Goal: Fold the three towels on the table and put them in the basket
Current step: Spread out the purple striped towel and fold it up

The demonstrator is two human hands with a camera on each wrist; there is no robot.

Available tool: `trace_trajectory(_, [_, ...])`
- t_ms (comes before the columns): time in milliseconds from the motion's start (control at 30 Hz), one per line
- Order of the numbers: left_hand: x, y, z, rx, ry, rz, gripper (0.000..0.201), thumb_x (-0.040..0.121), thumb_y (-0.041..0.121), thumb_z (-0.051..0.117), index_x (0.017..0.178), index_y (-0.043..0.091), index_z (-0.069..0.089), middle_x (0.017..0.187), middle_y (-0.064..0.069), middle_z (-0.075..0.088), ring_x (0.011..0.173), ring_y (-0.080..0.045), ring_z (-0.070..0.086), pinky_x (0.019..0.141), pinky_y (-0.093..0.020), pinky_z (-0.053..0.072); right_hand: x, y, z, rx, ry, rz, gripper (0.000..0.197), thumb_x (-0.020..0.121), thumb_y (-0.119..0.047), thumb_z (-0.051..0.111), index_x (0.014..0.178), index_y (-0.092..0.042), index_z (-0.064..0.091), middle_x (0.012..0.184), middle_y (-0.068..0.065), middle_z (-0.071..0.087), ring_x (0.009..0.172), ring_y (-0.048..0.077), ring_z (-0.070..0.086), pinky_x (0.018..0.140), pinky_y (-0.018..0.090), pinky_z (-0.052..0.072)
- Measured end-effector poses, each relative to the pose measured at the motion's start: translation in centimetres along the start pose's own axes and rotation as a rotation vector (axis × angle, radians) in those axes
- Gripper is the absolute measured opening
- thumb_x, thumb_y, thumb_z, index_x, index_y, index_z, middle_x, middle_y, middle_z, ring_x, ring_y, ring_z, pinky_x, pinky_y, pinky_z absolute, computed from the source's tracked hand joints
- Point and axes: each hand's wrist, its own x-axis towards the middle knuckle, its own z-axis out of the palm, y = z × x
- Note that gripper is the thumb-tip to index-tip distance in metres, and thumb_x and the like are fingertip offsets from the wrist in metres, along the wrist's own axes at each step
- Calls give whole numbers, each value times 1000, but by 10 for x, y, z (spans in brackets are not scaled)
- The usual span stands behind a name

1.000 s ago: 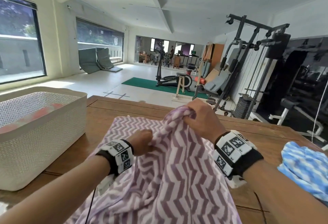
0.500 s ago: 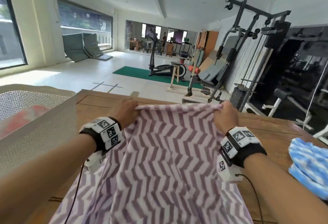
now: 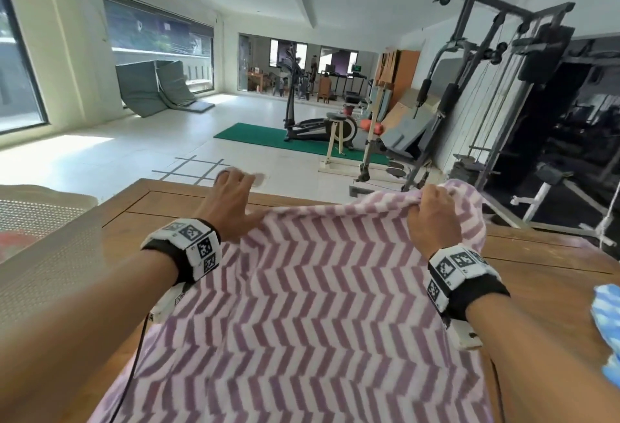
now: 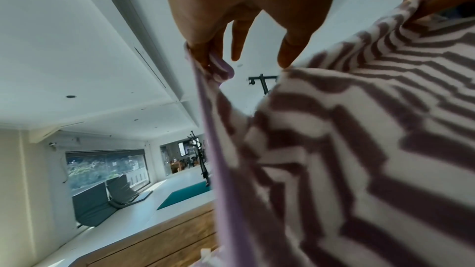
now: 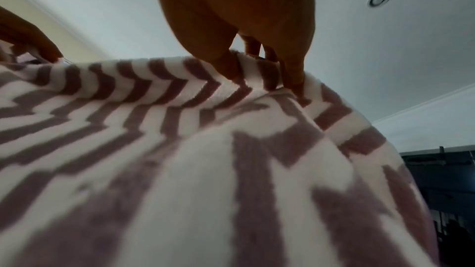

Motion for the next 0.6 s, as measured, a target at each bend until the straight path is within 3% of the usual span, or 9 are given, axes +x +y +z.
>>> trace_trajectory(133, [25,-29,52,153,-23,-22,70,74,13,67,136,4,37,145,-20,30,135,-37,27,114,-47,22,36,25,61,-61,-64,55,15,91,-8,43,103,-1,48,108,20,55,104,35,48,87,44,39])
trace_trajectory(267, [55,-71,100,273,-106,-90,84,76,9,69,147,10,24,156,-22,10,143,-40,15,115,-47,11,67,55,120,-103,-133,130,15,91,-12,42,100,-2,48,110,21,55,104,35,48,87,44,39])
trace_trajectory(300, [61,-81,111,297,-121,-107,85,74,9,70,147,9,26,155,-24,13,141,-42,18,115,-49,13,73,63,134,-115,-151,135,15,91,-13,43,100,-2,49,110,22,56,104,36,49,88,44,39])
trace_trajectory(400, [69,-108,148,350,-189,-126,84,61,5,79,136,0,41,142,-29,35,125,-48,40,105,-57,36,81,80,179,-165,-266,143,25,92,-16,47,111,1,50,116,23,55,107,38,50,92,44,38])
trace_trajectory(467, [66,-121,173,358,-212,-146,80,64,10,78,135,-1,42,139,-27,39,122,-46,43,104,-55,39,78,89,208,-197,-361,138,27,93,-17,47,114,-2,49,120,20,54,110,37,50,92,42,39])
trace_trajectory(600, [46,-136,218,345,-436,-333,81,86,32,60,149,9,16,150,-15,26,134,-35,30,112,-39,25,59,99,259,-279,-618,139,28,92,-19,47,119,-12,46,127,11,52,120,32,45,97,40,39])
